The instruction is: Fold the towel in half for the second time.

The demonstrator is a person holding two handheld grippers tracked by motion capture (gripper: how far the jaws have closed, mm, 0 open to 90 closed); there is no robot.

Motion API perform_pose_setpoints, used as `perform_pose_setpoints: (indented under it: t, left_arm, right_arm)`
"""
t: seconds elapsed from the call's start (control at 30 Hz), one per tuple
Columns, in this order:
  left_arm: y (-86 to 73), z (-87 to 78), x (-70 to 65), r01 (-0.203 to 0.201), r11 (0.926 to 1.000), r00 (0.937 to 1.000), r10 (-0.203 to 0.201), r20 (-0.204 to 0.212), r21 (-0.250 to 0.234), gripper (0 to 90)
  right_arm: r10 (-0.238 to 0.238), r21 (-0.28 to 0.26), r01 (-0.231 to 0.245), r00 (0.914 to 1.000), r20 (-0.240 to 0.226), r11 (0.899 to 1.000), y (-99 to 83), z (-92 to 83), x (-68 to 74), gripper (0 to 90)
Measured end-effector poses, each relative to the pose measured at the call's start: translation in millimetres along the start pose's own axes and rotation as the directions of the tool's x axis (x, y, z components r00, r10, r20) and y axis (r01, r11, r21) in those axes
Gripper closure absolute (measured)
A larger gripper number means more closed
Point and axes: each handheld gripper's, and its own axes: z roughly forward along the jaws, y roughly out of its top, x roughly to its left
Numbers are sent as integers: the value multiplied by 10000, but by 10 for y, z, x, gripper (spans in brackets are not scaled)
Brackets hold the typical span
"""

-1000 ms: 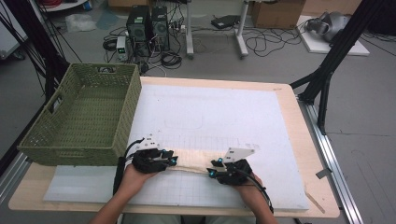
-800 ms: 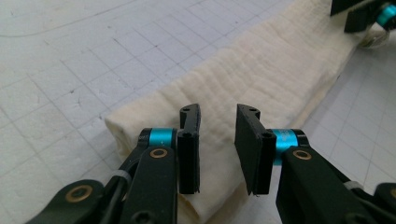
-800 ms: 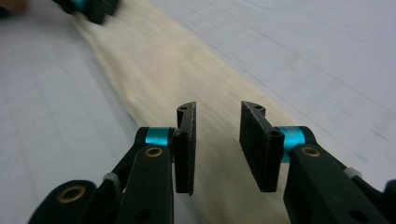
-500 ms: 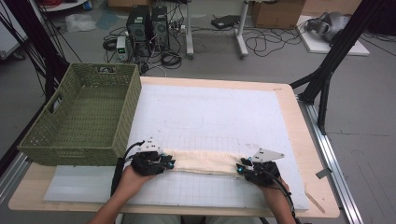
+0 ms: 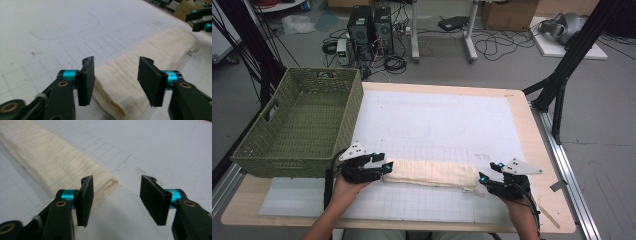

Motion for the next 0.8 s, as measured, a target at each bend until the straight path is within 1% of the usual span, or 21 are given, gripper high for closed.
perform_pose_setpoints:
  t: [0.07,0.13,0.2,0.23,0.27,0.33,0.4,0.47,0.57,0.6,0.63,0.7,0.77,0.8]
  left_arm:
    - [13,-8,4,157,9996,9999,-158,-61,-243,358]
    - [24,-19,3,121,9994,9995,-131,-296,-336,299]
    - [34,-32,-4,107,9982,9985,-138,-525,-587,236]
    - [41,-43,-7,67,9975,9982,-108,-582,-698,192]
    - [49,-53,-7,25,9966,9986,-69,-528,-829,181]
    - [61,-73,-10,-84,9948,9988,35,-479,-1015,181]
    - [69,-83,-20,-282,9939,9984,228,-511,-1068,181]
    - [74,-90,-22,-332,9933,9986,286,-434,-1106,181]
    - [75,-94,-19,-332,9932,9987,286,-425,-1119,181]
    - [74,-96,-19,-327,9929,9986,277,-449,-1146,181]
    - [74,-101,-15,-329,9928,9986,278,-450,-1154,181]
    - [74,-108,-9,-295,9927,9986,242,-463,-1173,181]
    - [73,-114,-3,-290,9926,9987,237,-461,-1176,181]
    - [73,-117,-2,-292,9928,9987,240,-457,-1162,181]
  right_arm:
    - [134,-195,-130,9997,216,9997,-3,-37,-33,364]
    - [305,-288,-294,9987,405,9992,-7,-71,-56,332]
    - [308,-358,-288,9979,566,9989,-13,-95,-81,304]
    - [370,-377,-348,9975,603,9987,-17,-108,-89,297]
    - [396,-396,-370,9971,656,9985,-20,-120,-97,286]
    - [433,-403,-403,9962,754,9984,-20,-139,-107,261]
    - [379,-429,-343,9957,847,9985,-17,-151,-118,250]
    - [379,-450,-339,9952,908,9984,-13,-162,-120,230]
    - [378,-521,-326,9941,1016,9981,-3,-170,-119,206]
    - [446,-519,-393,9935,1049,9979,1,-171,-108,180]
    - [366,-515,-311,9934,1089,9982,7,-168,-112,159]
    - [442,-509,-386,9926,1129,9980,17,-160,-118,119]
    - [571,-525,-516,9924,1086,9973,20,-159,-122,118]
    - [540,-514,-488,9930,1051,9975,22,-159,-130,116]
